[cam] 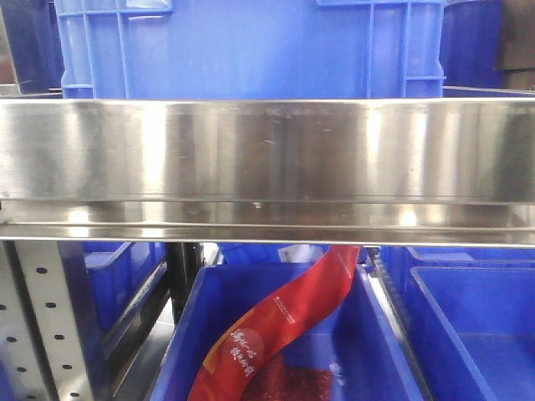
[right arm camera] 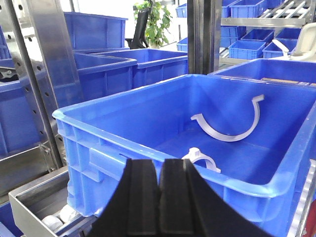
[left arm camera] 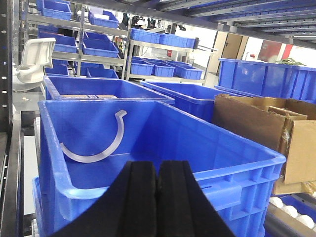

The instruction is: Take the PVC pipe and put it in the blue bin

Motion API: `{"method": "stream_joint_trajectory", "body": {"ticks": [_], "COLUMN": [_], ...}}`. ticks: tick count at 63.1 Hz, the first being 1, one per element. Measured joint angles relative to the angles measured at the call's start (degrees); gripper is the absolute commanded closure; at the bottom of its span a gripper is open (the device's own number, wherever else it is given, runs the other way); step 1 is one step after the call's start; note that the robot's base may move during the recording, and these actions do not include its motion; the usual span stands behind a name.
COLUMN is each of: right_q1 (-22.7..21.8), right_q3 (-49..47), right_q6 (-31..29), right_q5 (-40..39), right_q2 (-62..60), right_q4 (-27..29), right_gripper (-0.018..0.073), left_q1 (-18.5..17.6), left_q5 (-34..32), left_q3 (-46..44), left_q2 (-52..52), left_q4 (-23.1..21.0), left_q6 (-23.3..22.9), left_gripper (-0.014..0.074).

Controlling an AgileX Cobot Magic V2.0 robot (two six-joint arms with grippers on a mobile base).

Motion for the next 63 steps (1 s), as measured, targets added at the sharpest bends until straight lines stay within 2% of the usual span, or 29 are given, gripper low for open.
{"method": "stream_joint_trajectory", "body": {"ticks": [42,48,55,63], "right_q1": [-0.6,-3.8,-10.3,-19.0], "right_q3": [2.3,6.2,13.2,20.9], "right_q6": [0.0,0.0,0.0,0.0], "right_q5": [-0.2,-4.1,-8.8,-7.2], "right_q2": [-2.1,-4.1,-8.9,-18.0], "right_q4": [-0.1,-1.3,-2.0,-2.1], "right_gripper": [0.0728,0.0728,0.0728,0.0728], "left_q1": [0.0,0.0,0.0,0.0], "left_q5": [0.0,0.0,-0.1,-0.1], "left_q3": [0.0,0.0,0.0,0.0], "left_q2": [0.0,0.0,0.0,0.0], "left_q4": [0.0,0.0,0.0,0.0], "left_q6": [0.0,0.0,0.0,0.0], "left_gripper": [0.0707,0.0707,0.0707,0.0707]}}
